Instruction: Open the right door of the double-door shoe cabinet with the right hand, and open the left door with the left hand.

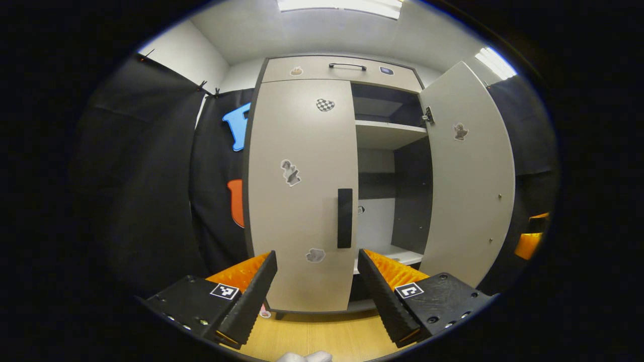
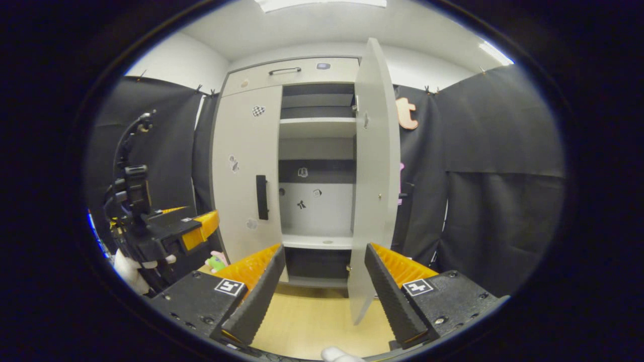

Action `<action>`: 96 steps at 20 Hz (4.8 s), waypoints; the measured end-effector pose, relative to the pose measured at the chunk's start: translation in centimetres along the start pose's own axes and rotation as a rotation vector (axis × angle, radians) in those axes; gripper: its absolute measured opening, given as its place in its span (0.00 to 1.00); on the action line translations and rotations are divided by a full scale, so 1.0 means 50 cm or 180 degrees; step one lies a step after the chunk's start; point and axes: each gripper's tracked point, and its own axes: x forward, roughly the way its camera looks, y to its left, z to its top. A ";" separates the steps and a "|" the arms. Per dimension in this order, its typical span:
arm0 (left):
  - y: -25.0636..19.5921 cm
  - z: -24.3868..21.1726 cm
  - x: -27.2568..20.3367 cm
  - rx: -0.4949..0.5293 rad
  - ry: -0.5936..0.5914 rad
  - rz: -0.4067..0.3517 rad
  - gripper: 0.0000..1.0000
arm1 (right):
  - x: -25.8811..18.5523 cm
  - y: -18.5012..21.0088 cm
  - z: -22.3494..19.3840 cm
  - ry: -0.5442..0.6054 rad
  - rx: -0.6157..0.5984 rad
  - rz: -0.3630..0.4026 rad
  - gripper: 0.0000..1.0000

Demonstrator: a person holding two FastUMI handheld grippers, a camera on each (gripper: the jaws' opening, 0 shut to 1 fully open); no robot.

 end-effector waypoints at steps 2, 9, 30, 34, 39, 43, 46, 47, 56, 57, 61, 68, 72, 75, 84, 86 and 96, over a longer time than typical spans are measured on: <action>-0.029 0.016 0.062 0.0028 -0.0065 -0.0102 0.96 | -0.002 -0.016 0.000 0.0007 -0.0028 -0.0088 0.99; -0.057 0.000 0.235 0.0072 0.0039 -0.0162 0.96 | -0.010 -0.073 -0.004 0.0039 -0.0050 -0.0402 0.99; -0.050 -0.045 0.349 -0.0084 0.0210 0.0027 0.21 | 0.005 -0.101 -0.007 0.0134 -0.0153 -0.0420 0.99; -0.052 -0.038 0.345 -0.0113 0.0169 0.0033 0.05 | 0.001 -0.108 0.002 0.0079 -0.0106 -0.0363 0.99; -0.053 -0.036 0.323 -0.0080 0.0183 -0.0002 0.02 | 0.004 -0.103 0.001 0.0074 -0.0096 -0.0151 0.98; -0.049 -0.031 0.284 -0.0172 0.0193 -0.0015 0.02 | 0.008 -0.081 -0.001 0.0071 -0.0096 0.0111 0.99; -0.039 -0.028 0.248 -0.0133 0.0213 0.0066 0.02 | 0.000 -0.068 0.002 0.0019 -0.0092 0.0260 0.98; -0.036 -0.029 0.241 -0.0152 0.0211 0.0088 0.02 | -0.005 -0.073 0.002 0.0003 -0.0104 0.0282 0.99; 0.003 -0.024 0.172 -0.0160 0.0216 0.0243 0.02 | -0.028 -0.056 0.003 -0.0013 -0.0116 0.0539 0.99; 0.008 -0.025 0.168 -0.0144 0.0221 0.0247 0.02 | -0.031 -0.050 0.002 -0.0026 -0.0116 0.0559 0.99; 0.029 -0.024 0.140 -0.0170 0.0231 0.0272 0.01 | -0.044 -0.044 0.003 -0.0052 -0.0113 0.0583 0.99; 0.072 -0.030 0.097 -0.0144 0.0231 0.0299 0.01 | -0.060 -0.022 -0.013 -0.0019 -0.0086 0.0592 0.99; 0.107 -0.030 0.066 -0.0165 0.0217 0.0329 0.00 | -0.068 -0.004 -0.013 -0.0038 -0.0079 0.0603 0.99; 0.129 -0.031 0.054 -0.0128 0.0218 0.0325 0.00 | -0.069 0.015 -0.017 -0.0036 -0.0067 0.0630 0.99; 0.207 -0.034 0.020 -0.0083 0.0177 0.0337 0.00 | -0.068 0.068 -0.018 -0.0042 -0.0045 0.0683 0.99; 0.231 -0.031 0.014 -0.0089 0.0169 0.0369 0.00 | -0.067 0.078 -0.018 -0.0038 -0.0041 0.0688 0.99; 0.327 -0.028 0.002 -0.0098 0.0088 0.0349 0.00 | -0.063 0.116 -0.016 -0.0052 -0.0076 0.0703 0.99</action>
